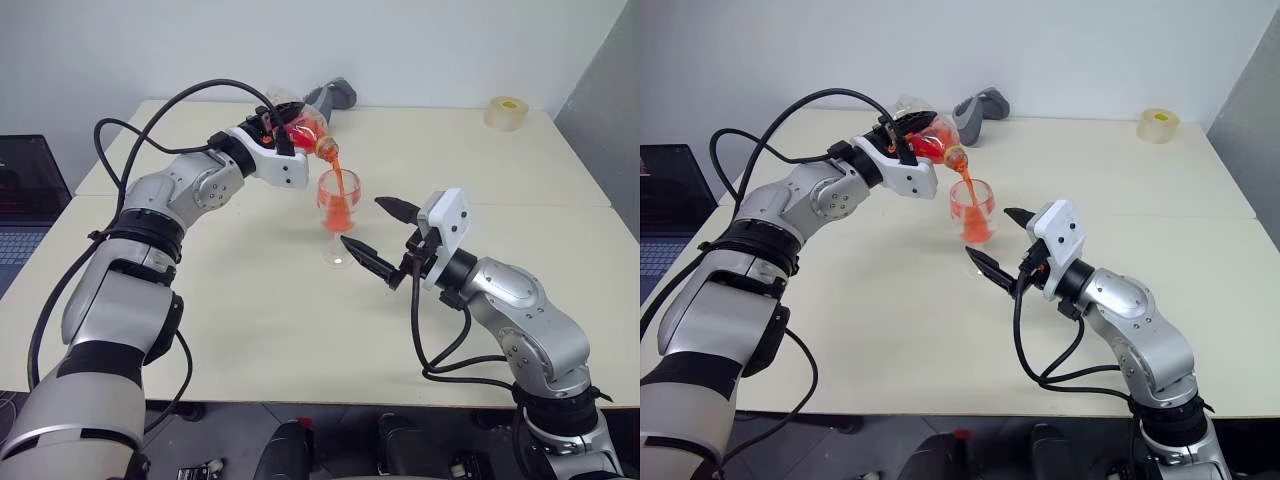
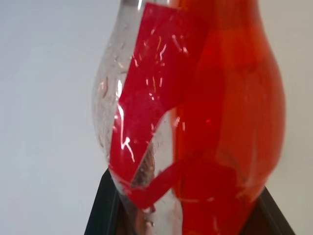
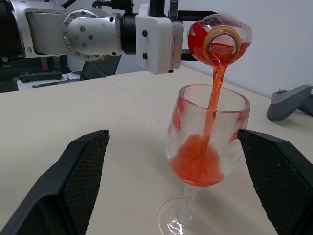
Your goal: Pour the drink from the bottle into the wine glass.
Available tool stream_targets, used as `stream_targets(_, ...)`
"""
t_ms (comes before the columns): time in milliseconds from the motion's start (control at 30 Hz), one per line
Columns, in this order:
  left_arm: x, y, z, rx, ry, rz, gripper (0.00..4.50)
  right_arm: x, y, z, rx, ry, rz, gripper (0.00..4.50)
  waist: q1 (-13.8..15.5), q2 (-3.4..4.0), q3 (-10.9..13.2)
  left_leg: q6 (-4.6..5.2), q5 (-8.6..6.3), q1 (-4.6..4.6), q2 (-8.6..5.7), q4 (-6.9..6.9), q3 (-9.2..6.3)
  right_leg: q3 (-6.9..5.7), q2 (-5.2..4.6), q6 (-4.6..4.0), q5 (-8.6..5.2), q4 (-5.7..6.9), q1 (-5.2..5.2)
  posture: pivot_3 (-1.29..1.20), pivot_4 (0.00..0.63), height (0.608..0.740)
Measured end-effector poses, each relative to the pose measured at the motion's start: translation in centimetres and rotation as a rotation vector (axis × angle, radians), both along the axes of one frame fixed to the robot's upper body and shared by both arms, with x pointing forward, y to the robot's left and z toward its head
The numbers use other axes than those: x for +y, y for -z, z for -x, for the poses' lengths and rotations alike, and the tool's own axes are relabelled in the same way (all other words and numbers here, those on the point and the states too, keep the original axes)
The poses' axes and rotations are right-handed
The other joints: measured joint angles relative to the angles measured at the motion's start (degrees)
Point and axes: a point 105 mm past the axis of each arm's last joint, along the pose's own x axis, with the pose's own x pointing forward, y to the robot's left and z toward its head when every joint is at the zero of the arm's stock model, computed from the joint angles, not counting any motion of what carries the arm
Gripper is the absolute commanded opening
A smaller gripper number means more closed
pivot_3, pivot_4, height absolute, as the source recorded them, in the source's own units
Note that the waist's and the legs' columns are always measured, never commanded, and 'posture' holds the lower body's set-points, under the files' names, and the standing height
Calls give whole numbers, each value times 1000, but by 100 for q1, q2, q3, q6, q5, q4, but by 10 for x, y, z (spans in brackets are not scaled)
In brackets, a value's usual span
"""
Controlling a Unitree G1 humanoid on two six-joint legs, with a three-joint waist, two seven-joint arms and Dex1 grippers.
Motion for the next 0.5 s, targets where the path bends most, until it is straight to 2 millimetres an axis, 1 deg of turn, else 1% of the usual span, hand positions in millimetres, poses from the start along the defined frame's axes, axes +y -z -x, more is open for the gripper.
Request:
stream_targets(267, 0, 0, 0, -3, 0, -8, 1136, 1, 1, 1, 3, -4, 1, 4500, -1, 0, 0, 0, 0, 0, 0, 1, 1, -1, 0, 0, 0, 2, 0, 0, 150, 740)
stream_targets(500, -2, -9, 1, -29, 7, -3, 1136, 3, 4, 2, 11, -13, 8, 4500, -1, 0, 0, 0, 0, 2, 0, 2, 2, 1, 0, 0, 0, 4, 0, 0, 150, 740)
